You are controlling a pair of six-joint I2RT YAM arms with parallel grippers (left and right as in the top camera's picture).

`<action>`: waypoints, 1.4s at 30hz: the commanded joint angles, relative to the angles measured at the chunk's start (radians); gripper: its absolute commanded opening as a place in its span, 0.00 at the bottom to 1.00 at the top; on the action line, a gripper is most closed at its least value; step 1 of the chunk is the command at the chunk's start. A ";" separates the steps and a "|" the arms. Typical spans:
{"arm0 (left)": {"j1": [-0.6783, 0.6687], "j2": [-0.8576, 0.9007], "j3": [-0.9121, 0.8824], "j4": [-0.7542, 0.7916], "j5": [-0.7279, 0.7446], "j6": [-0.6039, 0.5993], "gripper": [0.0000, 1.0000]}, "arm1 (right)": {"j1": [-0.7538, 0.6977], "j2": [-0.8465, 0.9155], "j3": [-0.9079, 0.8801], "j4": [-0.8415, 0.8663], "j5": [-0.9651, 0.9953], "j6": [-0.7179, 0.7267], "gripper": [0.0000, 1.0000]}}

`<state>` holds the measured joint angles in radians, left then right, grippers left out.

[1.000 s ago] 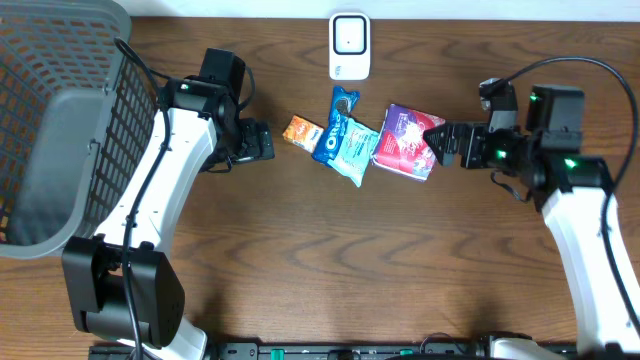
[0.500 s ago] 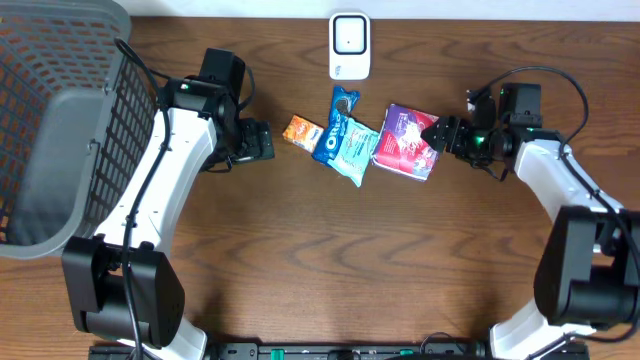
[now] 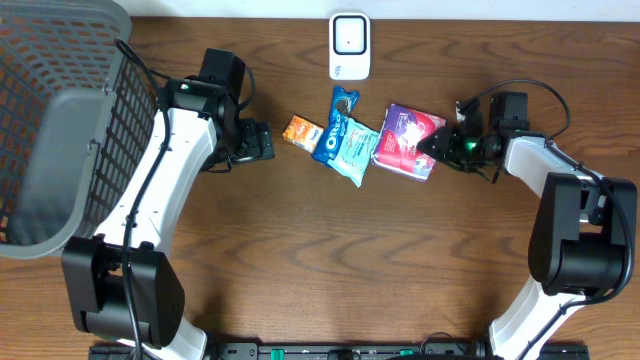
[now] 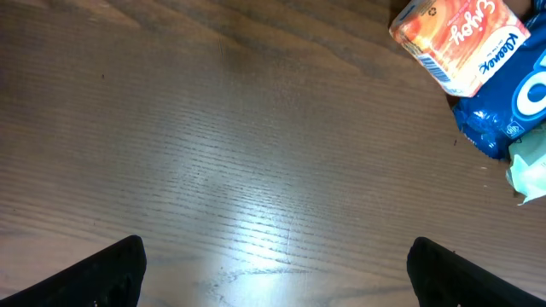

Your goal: Scan the item barcode

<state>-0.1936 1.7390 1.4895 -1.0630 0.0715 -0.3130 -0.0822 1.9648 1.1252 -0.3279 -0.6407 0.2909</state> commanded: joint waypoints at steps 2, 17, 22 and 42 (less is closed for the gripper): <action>0.001 -0.005 -0.003 -0.002 -0.013 0.013 0.98 | -0.009 0.001 0.024 -0.005 0.022 0.000 0.08; 0.001 -0.005 -0.003 -0.002 -0.013 0.013 0.98 | 0.047 -0.195 0.270 -0.422 0.593 -0.113 0.01; 0.001 -0.005 -0.003 -0.002 -0.013 0.013 0.98 | 0.125 -0.204 0.270 -0.483 0.937 -0.080 0.01; 0.001 -0.005 -0.002 -0.002 -0.013 0.013 0.98 | 0.375 0.008 0.270 -0.510 1.441 0.008 0.01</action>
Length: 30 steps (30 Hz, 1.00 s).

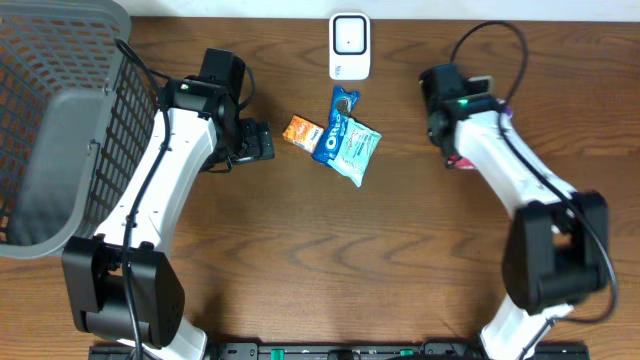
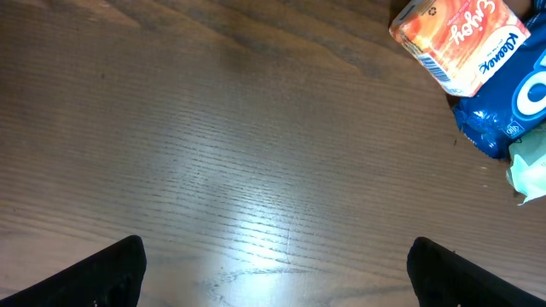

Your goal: Scan the item barcode

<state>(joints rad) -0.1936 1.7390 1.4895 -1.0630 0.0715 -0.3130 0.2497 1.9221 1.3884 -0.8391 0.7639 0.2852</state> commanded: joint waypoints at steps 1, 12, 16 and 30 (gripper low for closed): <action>0.001 -0.005 -0.002 -0.002 -0.013 0.013 0.98 | 0.059 0.060 0.006 0.002 0.025 0.013 0.01; 0.001 -0.005 -0.002 -0.002 -0.013 0.013 0.98 | 0.266 0.066 0.098 0.022 -0.095 -0.017 0.41; 0.001 -0.005 -0.003 -0.002 -0.013 0.013 0.98 | 0.265 0.066 0.194 -0.021 -0.187 -0.017 0.49; 0.001 -0.005 -0.002 -0.002 -0.013 0.013 0.98 | -0.033 0.077 0.451 -0.275 -0.780 -0.130 0.76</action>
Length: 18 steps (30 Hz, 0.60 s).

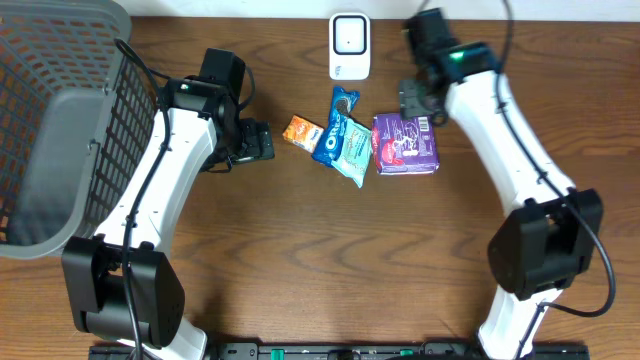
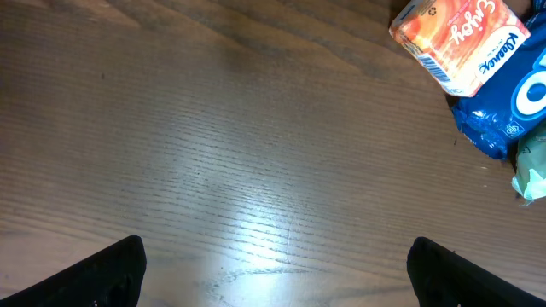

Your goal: Scan the item barcode

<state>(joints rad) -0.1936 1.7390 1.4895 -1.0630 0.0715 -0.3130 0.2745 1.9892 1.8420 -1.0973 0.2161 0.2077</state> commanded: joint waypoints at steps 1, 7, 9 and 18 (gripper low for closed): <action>0.001 -0.005 -0.002 -0.002 -0.013 0.013 0.98 | -0.079 0.016 -0.011 -0.018 -0.265 -0.055 0.76; 0.001 -0.005 -0.003 -0.002 -0.013 0.013 0.98 | -0.187 0.060 -0.095 0.018 -0.566 -0.174 0.75; 0.001 -0.005 -0.003 -0.002 -0.013 0.013 0.98 | -0.216 0.075 -0.132 0.039 -0.646 -0.184 0.68; 0.001 -0.005 -0.003 -0.002 -0.013 0.013 0.98 | -0.274 0.095 -0.332 0.188 -0.693 -0.183 0.56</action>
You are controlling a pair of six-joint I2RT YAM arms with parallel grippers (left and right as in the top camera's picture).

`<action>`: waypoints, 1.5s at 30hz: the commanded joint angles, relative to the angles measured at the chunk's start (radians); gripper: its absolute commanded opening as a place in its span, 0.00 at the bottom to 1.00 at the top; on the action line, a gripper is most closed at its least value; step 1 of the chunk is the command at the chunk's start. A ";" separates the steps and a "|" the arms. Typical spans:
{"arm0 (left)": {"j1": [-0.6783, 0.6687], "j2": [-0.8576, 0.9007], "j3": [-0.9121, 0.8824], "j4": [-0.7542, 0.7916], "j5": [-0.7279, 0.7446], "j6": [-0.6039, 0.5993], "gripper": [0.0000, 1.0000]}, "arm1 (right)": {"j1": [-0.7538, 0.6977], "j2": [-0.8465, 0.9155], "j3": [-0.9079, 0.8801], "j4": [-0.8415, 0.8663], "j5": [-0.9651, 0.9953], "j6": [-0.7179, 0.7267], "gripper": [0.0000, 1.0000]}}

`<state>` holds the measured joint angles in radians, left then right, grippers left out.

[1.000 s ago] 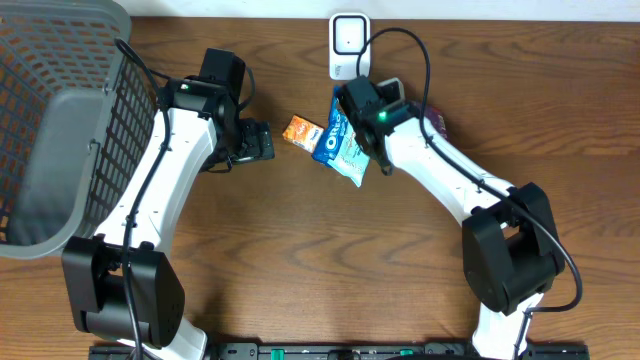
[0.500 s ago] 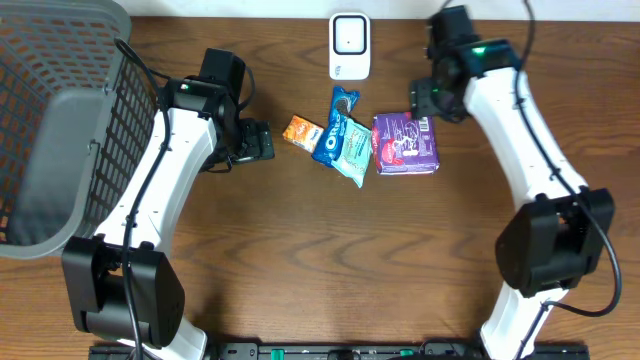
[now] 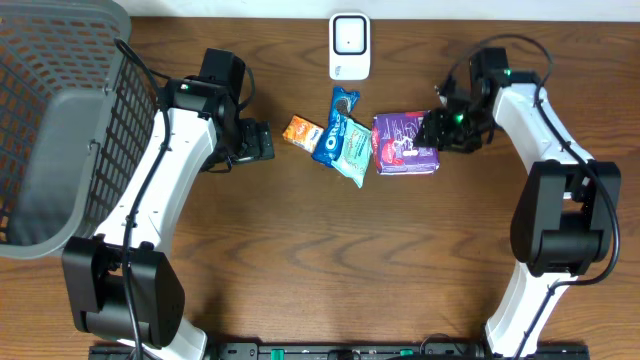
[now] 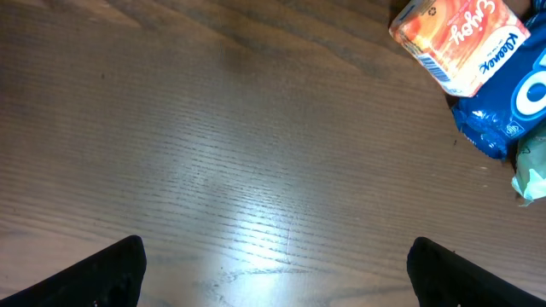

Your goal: Scan the item barcode

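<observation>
A purple packet (image 3: 400,142) lies flat on the wooden table (image 3: 320,260), just right of a blue Oreo packet (image 3: 344,136) and below the white scanner (image 3: 349,45). My right gripper (image 3: 436,133) is at the purple packet's right edge; the overhead view does not show how its jaws stand. My left gripper (image 3: 267,142) hangs left of an orange tissue pack (image 3: 302,131). In the left wrist view it (image 4: 277,273) is open over bare wood, its fingertips (image 4: 111,269) far apart. The orange pack (image 4: 458,38) and the Oreo packet (image 4: 512,111) sit at that view's top right.
A large grey mesh basket (image 3: 50,130) fills the far left of the table. The white wall edge runs along the back behind the scanner.
My right gripper has moved from above the table near the scanner to the purple packet's right edge. The packet lies where it was. The left arm has not moved.
My right gripper was at the purple packet, which lay tilted right of the Oreo packet. Then the packet was gone from that spot, only a bit showing under the right arm. Then it lay flat beside the Oreo packet, the gripper above it; now the gripper is at its edge.
</observation>
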<state>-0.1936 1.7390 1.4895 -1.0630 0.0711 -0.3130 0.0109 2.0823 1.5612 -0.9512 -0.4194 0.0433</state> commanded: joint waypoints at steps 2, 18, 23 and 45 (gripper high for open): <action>0.001 -0.005 -0.003 -0.002 -0.013 0.013 0.98 | -0.013 0.002 -0.087 0.093 -0.057 -0.018 0.49; 0.001 -0.005 -0.003 -0.002 -0.013 0.013 0.98 | -0.140 0.001 0.077 0.048 0.183 0.018 0.01; 0.001 -0.005 -0.003 -0.002 -0.013 0.013 0.98 | -0.165 0.001 0.145 0.030 0.240 -0.001 0.01; 0.001 -0.005 -0.003 -0.002 -0.013 0.013 0.98 | -0.166 -0.025 0.169 -0.054 0.403 0.080 0.40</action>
<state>-0.1936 1.7390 1.4895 -1.0630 0.0715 -0.3130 -0.1577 2.0823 1.6939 -0.9863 -0.0666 0.0967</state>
